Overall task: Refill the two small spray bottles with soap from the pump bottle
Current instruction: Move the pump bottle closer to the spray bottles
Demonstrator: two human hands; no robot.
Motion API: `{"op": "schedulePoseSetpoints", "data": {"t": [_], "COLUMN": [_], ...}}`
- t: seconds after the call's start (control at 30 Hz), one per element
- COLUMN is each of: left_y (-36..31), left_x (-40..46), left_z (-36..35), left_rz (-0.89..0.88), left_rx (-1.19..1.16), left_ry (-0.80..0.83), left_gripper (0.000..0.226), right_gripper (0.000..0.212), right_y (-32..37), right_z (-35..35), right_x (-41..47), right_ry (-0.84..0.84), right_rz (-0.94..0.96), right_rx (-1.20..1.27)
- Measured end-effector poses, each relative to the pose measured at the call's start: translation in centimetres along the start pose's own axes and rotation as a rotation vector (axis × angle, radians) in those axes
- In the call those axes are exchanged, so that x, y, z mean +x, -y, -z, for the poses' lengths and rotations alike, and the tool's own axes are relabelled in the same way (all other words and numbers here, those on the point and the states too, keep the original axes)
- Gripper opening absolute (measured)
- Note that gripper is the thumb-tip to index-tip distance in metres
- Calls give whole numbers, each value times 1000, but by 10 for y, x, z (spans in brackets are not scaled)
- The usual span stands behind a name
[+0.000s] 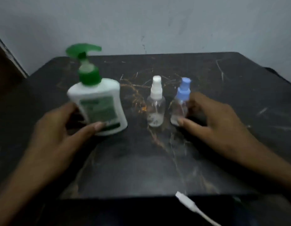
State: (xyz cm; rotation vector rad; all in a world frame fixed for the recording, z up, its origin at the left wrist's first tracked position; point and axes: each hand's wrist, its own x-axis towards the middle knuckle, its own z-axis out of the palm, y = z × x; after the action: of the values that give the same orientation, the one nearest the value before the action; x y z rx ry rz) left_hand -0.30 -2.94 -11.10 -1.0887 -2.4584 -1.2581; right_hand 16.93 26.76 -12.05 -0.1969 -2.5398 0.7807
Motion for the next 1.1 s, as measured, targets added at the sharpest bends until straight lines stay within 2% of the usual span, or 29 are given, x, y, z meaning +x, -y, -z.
{"op": "schedulePoseSetpoints", "data": {"t": [0.1,0.4,0.53,0.6,0.63,0.7,0.77,0.83,0.93,1.1], "left_y": [-16,-7,-9,-10,-9,-9,-8,-8,-10,-12], "left_x": [5,2,-1,-1,0,1,1,0,-1,-2], "left_z": [-9,-10,-9,-9,-9,-8,-9,-10,-10,-8], "left_rz": [8,9,1,9,6,3,1,6,6,23], "left_rx": [-156,-126,-102,-92,-93,-94,-94,-101,-105,-155], "left_ry": [58,19,31,33,23,22,19,15,4,27], "left_gripper": [35,39,40,39,39,39,39,39,37,38], "right_gripper": [23,28,39,53,59,60,50,40,39,49], "right_y": [-3,0,5,9,13,26,54,93,145,184], "right_z": [-1,-5,-5,0,4,17,31,40,38,27], "right_x": [5,6,3,-3,-6,-10,-9,3,40,110], "right_ry": [-37,-42,1,21,-12,-192,-411,-489,-340,64], "right_rz": [-50,-51,-83,-121,-136,-121,-19,133,309,338], "right_rx": [18,42,31,33,27,1,-9,-48,-195,-399]}}
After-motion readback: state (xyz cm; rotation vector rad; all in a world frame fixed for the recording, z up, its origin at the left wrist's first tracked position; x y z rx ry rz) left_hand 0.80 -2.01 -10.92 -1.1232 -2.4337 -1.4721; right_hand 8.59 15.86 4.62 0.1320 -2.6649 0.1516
